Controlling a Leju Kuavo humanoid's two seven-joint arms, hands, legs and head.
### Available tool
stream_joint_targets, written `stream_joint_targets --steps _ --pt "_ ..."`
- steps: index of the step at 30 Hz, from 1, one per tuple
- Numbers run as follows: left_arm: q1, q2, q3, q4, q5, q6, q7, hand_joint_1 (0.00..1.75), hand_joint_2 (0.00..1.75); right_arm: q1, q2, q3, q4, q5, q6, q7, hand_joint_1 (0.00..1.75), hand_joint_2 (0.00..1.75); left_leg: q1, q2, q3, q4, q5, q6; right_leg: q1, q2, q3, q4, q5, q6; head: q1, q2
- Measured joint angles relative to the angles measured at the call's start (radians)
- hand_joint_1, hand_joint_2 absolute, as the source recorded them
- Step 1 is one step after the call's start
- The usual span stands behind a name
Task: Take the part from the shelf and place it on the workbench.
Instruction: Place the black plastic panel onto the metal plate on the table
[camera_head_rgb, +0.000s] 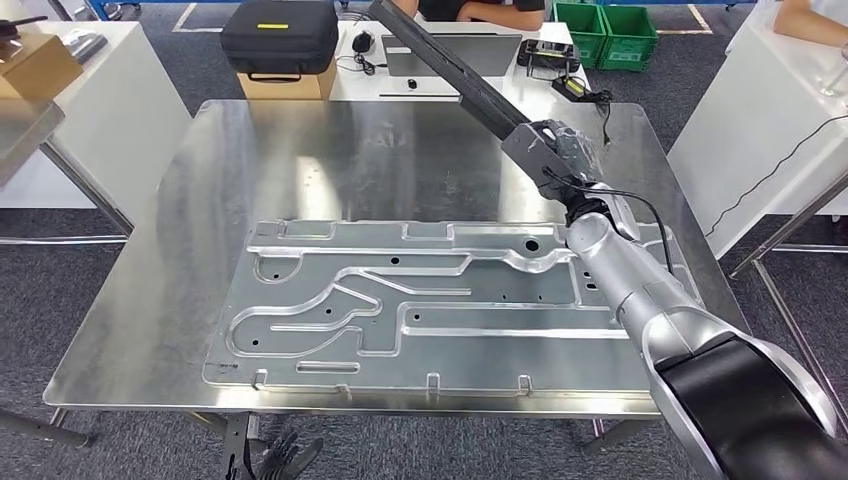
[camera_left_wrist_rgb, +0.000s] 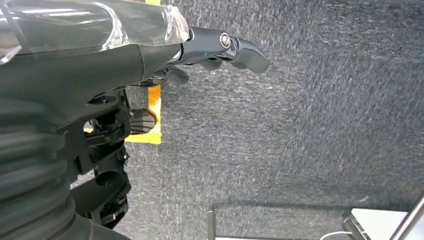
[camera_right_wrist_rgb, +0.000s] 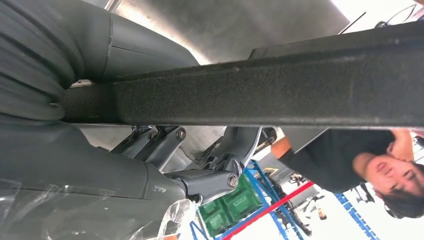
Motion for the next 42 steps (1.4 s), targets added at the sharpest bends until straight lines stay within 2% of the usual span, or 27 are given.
stream_joint_targets --steps 4,10,12,14,16,17,18,19,21,22,23,24,26,28,29,30,32,33,34,35,37,38,39,41,42 --pt "-0.005 0.000 -0.001 0.000 0.003 -0.003 -0.001 0.00 1.75 0.000 0.004 0.002 0.000 0.005 0.002 -0.004 1.75 1.75 -0.005 -0.001 -0.005 0.004 -0.003 0.011 -0.004 -0.002 0.001 -0.008 0.004 0.030 0.000 0.000" --pt "-0.003 0.002 -0.005 0.000 -0.005 -0.007 -0.009 0.00 1.75 0.000 0.010 0.002 0.000 0.015 0.006 -0.007 1.75 1.75 -0.011 -0.001 -0.004 0.000 -0.008 0.032 -0.011 -0.004 0.004 -0.006 0.013 0.049 0.000 0.000" --pt "-0.002 0.002 -0.008 0.000 -0.008 -0.009 -0.010 0.00 1.75 0.000 0.011 0.002 -0.001 0.016 0.008 -0.006 1.75 1.75 -0.004 -0.003 0.009 -0.014 -0.003 0.042 -0.009 -0.003 0.003 0.010 0.009 0.053 0.000 0.000" --pt "0.000 0.002 -0.010 0.000 -0.009 -0.010 -0.010 0.00 1.75 -0.002 0.011 0.002 -0.002 0.017 0.008 -0.006 1.75 1.75 0.004 -0.004 0.021 -0.023 0.003 0.047 -0.009 0.001 -0.025 0.076 -0.037 0.054 0.002 0.000" --pt "-0.002 0.002 -0.012 0.000 -0.010 -0.011 -0.010 0.00 1.75 -0.003 0.011 0.002 -0.001 0.016 0.008 -0.005 1.75 1.75 0.006 -0.006 0.023 -0.024 0.002 0.048 -0.012 0.004 -0.085 0.204 -0.103 0.060 0.004 0.000" --pt "-0.003 0.002 -0.013 0.000 -0.010 -0.011 -0.010 0.00 1.75 -0.001 0.011 0.003 -0.001 0.017 0.008 -0.004 1.75 1.75 0.008 -0.007 0.023 -0.024 0.001 0.046 -0.015 0.005 -0.113 0.256 -0.123 0.063 0.004 0.000" --pt "-0.004 0.002 -0.015 0.000 -0.010 -0.011 -0.010 0.00 1.75 0.002 0.011 0.003 -0.001 0.017 0.008 -0.003 1.75 1.75 0.010 -0.009 0.024 -0.024 -0.001 0.043 -0.018 0.005 -0.127 0.277 -0.125 0.067 0.004 0.000" --pt "-0.004 0.002 -0.015 0.000 -0.010 -0.012 -0.010 0.00 1.75 0.003 0.011 0.003 0.000 0.017 0.008 -0.003 1.75 1.75 0.014 -0.011 0.024 -0.023 -0.002 0.038 -0.022 0.005 -0.123 0.259 -0.108 0.071 0.004 0.000" --pt "-0.003 0.003 -0.016 0.000 -0.009 -0.012 -0.010 0.00 1.75 0.003 0.011 0.003 0.000 0.016 0.009 -0.003 1.75 1.75 0.023 -0.013 0.024 -0.015 -0.007 0.021 -0.032 0.004 -0.065 0.125 -0.037 0.084 0.004 0.000" --pt "-0.003 0.004 -0.016 0.000 -0.009 -0.013 -0.011 0.00 1.75 0.002 0.011 0.003 0.000 0.016 0.009 -0.003 1.75 1.75 0.025 -0.013 0.024 -0.010 -0.011 0.011 -0.033 0.004 -0.037 0.062 -0.019 0.084 0.005 0.000" --pt "-0.002 0.004 -0.016 0.000 -0.009 -0.014 -0.011 0.00 1.75 0.001 0.011 0.003 0.000 0.017 0.009 -0.003 1.75 1.75 0.025 -0.014 0.022 -0.007 -0.015 0.001 -0.033 0.004 -0.017 0.020 -0.010 0.080 0.004 0.000" --pt "0.000 0.005 -0.016 0.000 -0.008 -0.015 -0.012 0.00 1.75 0.002 0.012 0.003 0.000 0.017 0.009 -0.002 1.75 1.75 0.025 -0.014 0.023 -0.005 -0.018 -0.008 -0.031 0.004 -0.011 0.003 -0.009 0.070 0.004 0.000" --pt "0.004 0.006 -0.017 0.000 -0.007 -0.017 -0.014 0.00 1.75 0.002 0.012 0.004 0.000 0.017 0.010 -0.001 1.75 1.75 0.027 -0.014 0.026 -0.002 -0.018 -0.024 -0.026 0.004 -0.007 0.006 -0.009 0.045 0.002 0.000" --pt "0.011 0.007 -0.017 0.000 -0.006 -0.018 -0.017 0.00 1.75 -0.001 0.012 0.004 -0.001 0.017 0.010 -0.001 1.75 1.75 0.030 -0.009 0.015 0.026 -0.026 -0.031 -0.026 0.004 0.003 0.006 -0.006 0.027 0.001 0.000" --pt "0.014 0.007 -0.017 0.000 -0.005 -0.018 -0.018 0.00 1.75 -0.003 0.012 0.004 -0.001 0.017 0.010 -0.001 1.75 1.75 0.029 -0.005 -0.008 0.066 -0.043 -0.032 -0.025 0.003 0.008 0.006 -0.007 0.021 0.000 0.000" --pt "0.017 0.008 -0.017 0.000 -0.005 -0.019 -0.019 0.00 1.75 -0.005 0.012 0.004 -0.002 0.017 0.010 -0.001 1.75 1.75 0.028 -0.003 -0.045 0.127 -0.067 -0.032 -0.023 0.002 0.011 0.006 -0.008 0.018 -0.002 0.000" --pt "0.023 0.008 -0.017 0.000 -0.005 -0.020 -0.020 0.00 1.75 -0.004 0.011 0.004 -0.002 0.021 0.011 0.000 1.75 1.75 0.024 -0.001 -0.134 0.263 -0.112 -0.031 -0.019 -0.003 0.016 0.006 -0.013 0.013 -0.002 0.000" --pt "0.026 0.008 -0.017 0.000 -0.004 -0.021 -0.020 0.00 1.75 -0.002 0.011 0.004 -0.002 0.023 0.012 0.002 1.75 1.75 0.023 -0.001 -0.164 0.296 -0.117 -0.030 -0.017 -0.005 0.019 0.007 -0.016 0.012 -0.002 0.000" --pt "0.029 0.008 -0.018 0.000 -0.002 -0.024 -0.018 0.00 1.75 0.000 0.011 0.004 -0.002 0.028 0.014 0.003 1.75 1.75 0.022 -0.001 -0.173 0.286 -0.101 -0.028 -0.016 -0.007 0.024 0.007 -0.020 0.011 -0.002 0.000" --pt "0.033 0.008 -0.018 0.000 0.001 -0.028 -0.015 0.00 1.75 0.001 0.012 0.004 -0.002 0.034 0.017 0.005 1.75 1.75 0.021 -0.001 -0.159 0.235 -0.067 -0.024 -0.016 -0.008 0.030 0.007 -0.026 0.012 -0.002 0.000" --pt "0.042 0.008 -0.019 0.000 0.007 -0.035 -0.009 0.00 1.75 0.001 0.013 0.006 -0.002 0.046 0.022 0.007 1.75 1.75 0.017 -0.001 -0.099 0.082 0.016 -0.015 -0.015 -0.011 0.042 0.006 -0.037 0.019 -0.002 0.000" --pt "0.044 0.008 -0.019 0.000 0.007 -0.037 -0.006 0.00 1.75 -0.001 0.013 0.008 -0.002 0.049 0.023 0.007 1.75 1.75 0.014 -0.001 -0.075 0.029 0.032 -0.010 -0.014 -0.013 0.044 0.005 -0.043 0.024 -0.002 0.000" --pt "0.047 0.008 -0.019 0.000 0.007 -0.038 -0.005 0.00 1.75 -0.002 0.014 0.010 -0.001 0.051 0.024 0.008 1.75 1.75 0.011 -0.001 -0.063 0.002 0.038 -0.007 -0.014 -0.014 0.045 0.004 -0.048 0.029 -0.002 0.000" --pt "0.050 0.007 -0.021 0.000 0.007 -0.039 -0.003 0.00 1.75 -0.003 0.014 0.014 -0.001 0.053 0.026 0.009 1.75 1.75 0.007 0.000 -0.059 0.002 0.033 0.002 -0.013 -0.017 0.048 -0.002 -0.056 0.042 -0.002 0.000" --pt "0.052 0.007 -0.022 0.000 0.007 -0.039 -0.003 0.00 1.75 -0.002 0.014 0.016 -0.002 0.053 0.026 0.009 1.75 1.75 0.008 0.000 -0.056 0.000 0.041 0.007 -0.014 -0.017 0.052 0.000 -0.061 0.048 -0.002 0.000"
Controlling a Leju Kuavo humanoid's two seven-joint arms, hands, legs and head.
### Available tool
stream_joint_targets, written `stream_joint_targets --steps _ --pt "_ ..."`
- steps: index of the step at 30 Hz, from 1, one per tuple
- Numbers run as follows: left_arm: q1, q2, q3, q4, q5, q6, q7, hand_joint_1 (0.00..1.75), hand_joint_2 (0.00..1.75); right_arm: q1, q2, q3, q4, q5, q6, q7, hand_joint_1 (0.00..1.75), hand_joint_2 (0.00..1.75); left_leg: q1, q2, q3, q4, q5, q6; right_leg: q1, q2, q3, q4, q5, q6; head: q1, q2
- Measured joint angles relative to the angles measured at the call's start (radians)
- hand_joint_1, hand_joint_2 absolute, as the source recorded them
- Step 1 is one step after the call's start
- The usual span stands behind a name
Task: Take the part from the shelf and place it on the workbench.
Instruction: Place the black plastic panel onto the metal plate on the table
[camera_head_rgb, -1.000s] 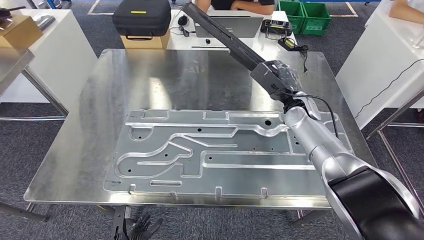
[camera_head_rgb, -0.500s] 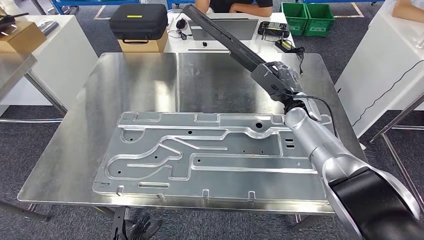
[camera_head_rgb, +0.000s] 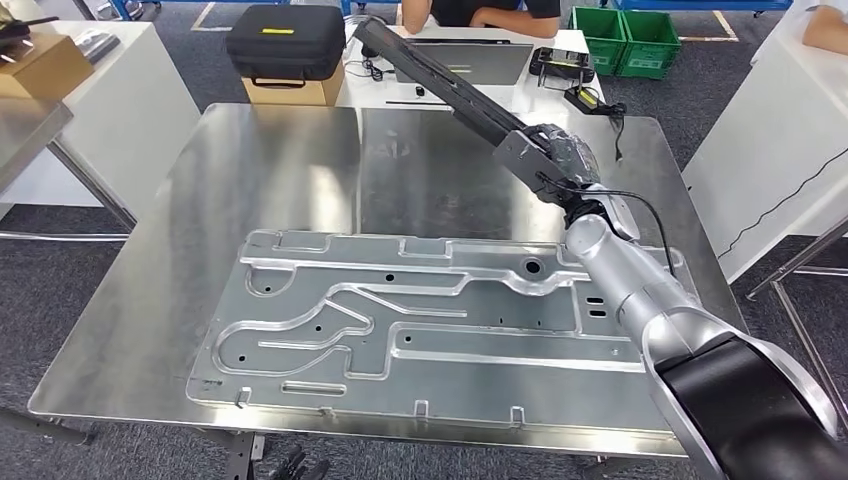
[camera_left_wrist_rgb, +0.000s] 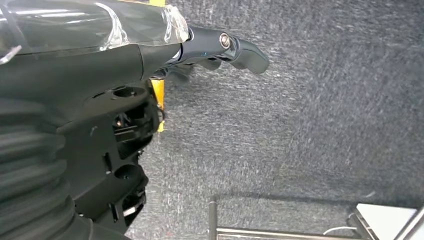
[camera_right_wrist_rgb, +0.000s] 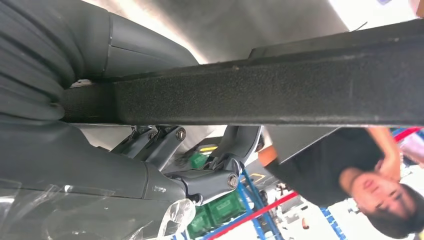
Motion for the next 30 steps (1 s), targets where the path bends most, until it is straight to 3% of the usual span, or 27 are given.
stream_joint_targets --steps 2,5,6,7,8,10,12,15,20,27,30 --pt "-0.005 0.000 0.000 0.000 0.001 0.001 0.007 0.00 1.75 -0.001 -0.001 0.002 0.000 0.001 0.000 0.000 1.75 1.75 0.005 -0.001 0.008 -0.005 0.004 0.015 0.000 0.006 -0.015 0.049 -0.031 0.007 0.002 0.000" --pt "-0.015 0.001 0.000 0.002 0.002 0.002 0.017 0.00 1.75 0.001 -0.001 0.005 0.000 0.000 0.000 0.001 1.75 1.75 0.005 -0.001 0.013 -0.007 -0.001 0.028 0.001 0.017 -0.126 0.246 -0.117 0.010 0.004 0.000" --pt "-0.016 0.001 0.000 0.002 0.002 0.002 0.018 0.00 1.75 0.004 -0.001 0.007 0.000 0.000 0.000 0.001 1.75 1.75 0.005 -0.001 0.013 -0.006 -0.003 0.029 0.001 0.018 -0.158 0.289 -0.123 0.011 0.004 0.000" --pt "-0.017 0.001 0.000 0.002 0.002 0.002 0.018 0.00 1.75 0.007 -0.001 0.009 0.000 0.000 0.000 0.002 1.75 1.75 0.004 -0.001 0.014 -0.005 -0.004 0.029 0.001 0.018 -0.172 0.296 -0.109 0.011 0.004 0.000" --pt "-0.017 0.001 0.000 0.002 0.002 0.002 0.018 0.00 1.75 0.008 -0.001 0.010 0.001 0.000 0.000 0.003 1.75 1.75 0.004 -0.001 0.016 -0.004 -0.006 0.027 0.001 0.018 -0.166 0.260 -0.074 0.009 0.004 0.000" --pt "-0.017 0.001 0.000 0.002 0.004 0.002 0.019 0.00 1.75 0.005 -0.002 0.010 0.001 0.000 0.000 0.003 1.75 1.75 0.003 -0.001 0.017 0.000 -0.009 0.022 0.003 0.018 -0.116 0.116 0.014 0.001 0.004 0.000" --pt "-0.017 0.002 0.000 0.003 0.006 0.002 0.020 0.00 1.75 0.002 -0.002 0.011 0.001 0.000 0.000 0.003 1.75 1.75 0.001 -0.001 0.016 0.004 -0.012 0.013 0.010 0.019 -0.082 0.021 0.062 -0.009 0.003 0.000" --pt "-0.018 0.002 0.001 0.005 0.007 0.003 0.022 0.00 1.75 0.003 -0.001 0.011 0.001 0.000 0.000 0.004 1.75 1.75 -0.003 0.000 0.012 0.010 -0.014 0.007 0.012 0.020 -0.079 0.006 0.075 -0.011 0.003 0.000" --pt "-0.018 0.002 0.001 0.006 0.007 0.003 0.022 0.00 1.75 0.003 -0.001 0.012 0.001 0.002 0.000 0.004 1.75 1.75 0.000 0.000 0.011 0.009 -0.013 0.011 0.014 0.021 -0.081 0.006 0.076 -0.009 0.003 0.000" --pt "-0.022 0.001 -0.004 0.009 -0.004 0.027 -0.005 0.00 1.75 0.015 -0.002 0.053 0.001 0.160 -0.056 -0.031 1.75 1.75 0.004 0.006 0.005 0.001 -0.007 0.003 0.018 0.027 -0.093 0.007 0.076 -0.015 0.003 0.000" --pt "-0.024 -0.001 -0.012 0.009 -0.034 0.036 -0.021 0.00 1.75 0.020 -0.001 0.075 0.001 0.232 -0.064 -0.046 0.44 0.44 0.004 0.006 -0.002 0.001 -0.006 0.001 0.018 0.027 -0.100 0.007 0.078 -0.017 0.003 0.000"
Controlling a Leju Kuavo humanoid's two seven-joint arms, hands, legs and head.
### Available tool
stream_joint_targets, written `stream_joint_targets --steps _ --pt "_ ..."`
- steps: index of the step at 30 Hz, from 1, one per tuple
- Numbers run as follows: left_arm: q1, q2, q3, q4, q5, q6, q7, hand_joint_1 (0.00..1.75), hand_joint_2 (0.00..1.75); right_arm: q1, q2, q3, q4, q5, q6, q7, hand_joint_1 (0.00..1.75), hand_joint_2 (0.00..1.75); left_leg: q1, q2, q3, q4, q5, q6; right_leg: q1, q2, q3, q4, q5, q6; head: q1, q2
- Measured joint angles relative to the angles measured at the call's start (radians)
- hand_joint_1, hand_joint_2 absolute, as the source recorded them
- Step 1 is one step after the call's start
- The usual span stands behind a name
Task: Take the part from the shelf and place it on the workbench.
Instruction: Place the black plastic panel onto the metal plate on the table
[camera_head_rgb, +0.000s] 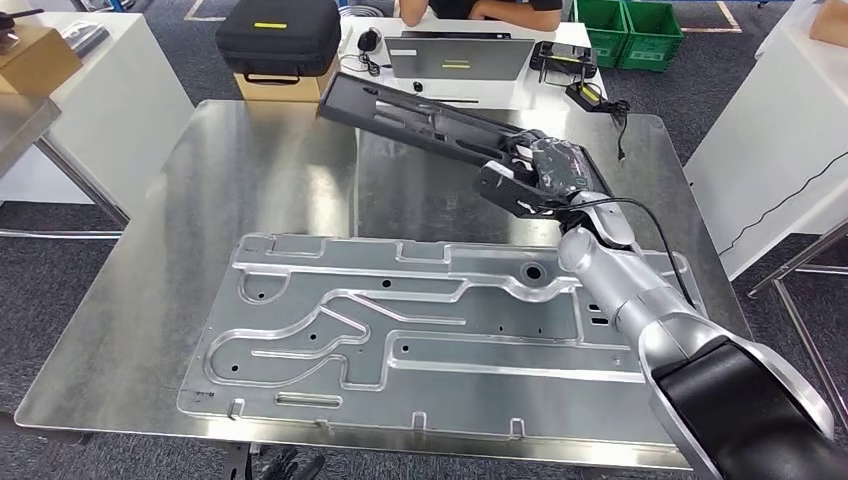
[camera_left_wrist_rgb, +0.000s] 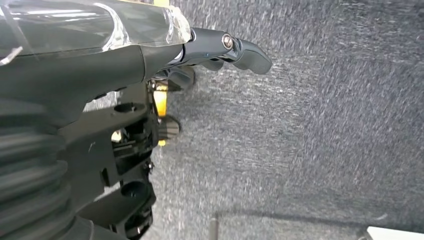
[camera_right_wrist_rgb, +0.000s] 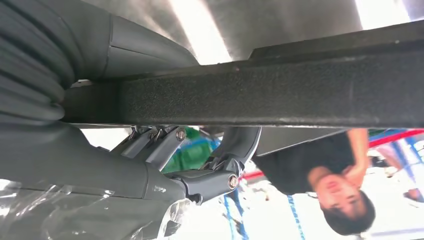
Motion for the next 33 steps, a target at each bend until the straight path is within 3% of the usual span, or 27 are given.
stream_joint_targets --steps 1,2,6,16,33 --pt "-0.001 0.000 -0.004 0.000 -0.012 -0.002 -0.002 0.00 1.75 0.003 0.001 0.009 0.000 0.021 0.000 -0.006 0.00 0.00 0.000 0.000 -0.002 0.000 0.000 0.000 0.000 0.000 -0.002 0.000 0.000 0.000 0.000 0.000" --pt "-0.002 -0.001 -0.008 0.000 -0.023 -0.007 -0.003 0.00 1.75 0.006 0.002 0.017 0.000 0.036 0.000 -0.011 0.00 0.00 0.000 0.000 -0.005 0.001 0.001 -0.001 0.000 0.000 -0.004 0.000 0.001 0.000 0.000 0.000" --pt "-0.005 -0.003 -0.027 0.000 -0.068 -0.032 -0.007 0.00 0.00 0.035 0.011 0.048 0.002 0.058 0.004 -0.021 0.00 0.00 0.000 -0.001 -0.014 0.005 0.001 0.000 0.001 -0.002 -0.010 0.000 0.003 0.001 0.000 0.000" --pt "-0.008 -0.007 -0.065 0.010 -0.062 -0.133 -0.003 0.00 0.00 0.090 0.016 0.076 0.022 0.062 0.022 -0.024 0.00 0.00 0.000 -0.001 -0.021 0.010 -0.001 0.002 0.001 -0.002 -0.011 -0.006 0.004 0.003 0.000 0.000" --pt "-0.006 -0.009 -0.081 0.025 -0.041 -0.182 -0.008 0.00 0.00 0.131 0.015 0.085 0.038 0.063 0.041 -0.033 0.00 0.00 0.002 -0.001 -0.018 0.009 -0.002 0.003 0.003 -0.001 -0.007 -0.008 0.004 0.003 0.000 0.000"
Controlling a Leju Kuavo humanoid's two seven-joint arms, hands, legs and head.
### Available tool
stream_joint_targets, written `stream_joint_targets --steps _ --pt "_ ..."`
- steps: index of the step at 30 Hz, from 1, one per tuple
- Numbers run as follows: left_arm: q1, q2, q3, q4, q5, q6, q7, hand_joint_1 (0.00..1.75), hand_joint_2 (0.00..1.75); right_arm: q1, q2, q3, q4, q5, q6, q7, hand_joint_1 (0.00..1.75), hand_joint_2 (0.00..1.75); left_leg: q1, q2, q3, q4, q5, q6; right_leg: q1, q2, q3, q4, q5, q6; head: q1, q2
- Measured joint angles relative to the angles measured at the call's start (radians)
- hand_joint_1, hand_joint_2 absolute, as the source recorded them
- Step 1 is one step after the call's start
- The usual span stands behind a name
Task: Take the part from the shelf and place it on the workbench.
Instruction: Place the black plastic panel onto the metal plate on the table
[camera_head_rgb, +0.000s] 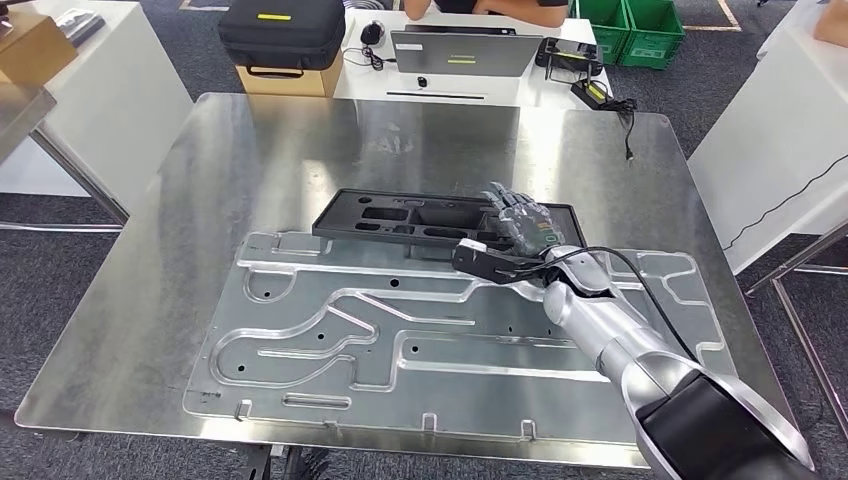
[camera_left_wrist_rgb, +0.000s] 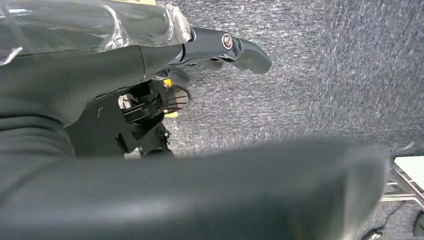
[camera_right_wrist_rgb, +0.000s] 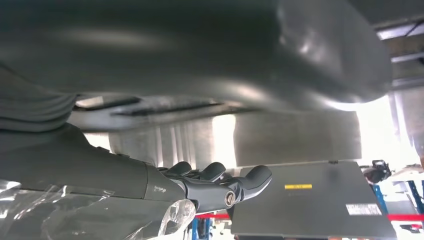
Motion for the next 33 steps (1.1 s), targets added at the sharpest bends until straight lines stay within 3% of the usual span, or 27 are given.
stream_joint_targets --steps 4,7,14,21,33 --pt "-0.003 -0.002 -0.003 0.002 0.006 0.004 0.039 0.00 0.00 0.010 0.000 -0.001 0.000 -0.055 0.004 -0.014 0.00 0.00 0.000 -0.001 0.005 -0.001 -0.001 0.000 0.000 -0.001 0.006 0.000 -0.002 0.000 0.000 0.000" --pt "-0.005 -0.005 -0.004 0.002 0.016 0.013 0.058 0.00 0.00 0.016 0.005 -0.015 0.000 -0.184 0.044 -0.049 0.00 0.00 -0.002 -0.001 0.015 -0.002 -0.006 -0.001 0.000 -0.001 0.016 -0.001 -0.005 0.000 0.000 0.000" --pt "-0.005 -0.006 -0.004 0.002 0.034 0.022 0.042 0.00 0.00 -0.008 0.034 -0.196 -0.020 -0.783 0.316 -0.169 0.00 0.00 -0.002 0.002 0.019 -0.001 -0.006 -0.002 0.000 0.002 0.017 0.000 -0.004 0.000 0.000 0.000" --pt "-0.002 -0.008 -0.008 0.002 0.045 0.024 0.027 0.00 0.00 0.001 0.057 -0.332 -0.088 -1.186 0.491 -0.200 0.00 0.00 -0.001 0.002 0.018 -0.001 -0.006 -0.003 0.001 0.002 0.016 0.000 -0.004 0.000 0.000 0.000" --pt "0.001 -0.009 -0.010 0.004 0.062 0.044 0.014 0.00 0.00 0.128 0.076 -0.352 -0.357 -1.286 0.517 -0.300 0.00 0.00 0.000 0.002 0.019 -0.001 -0.007 -0.003 0.003 0.002 0.018 0.000 -0.005 -0.001 0.000 0.000"
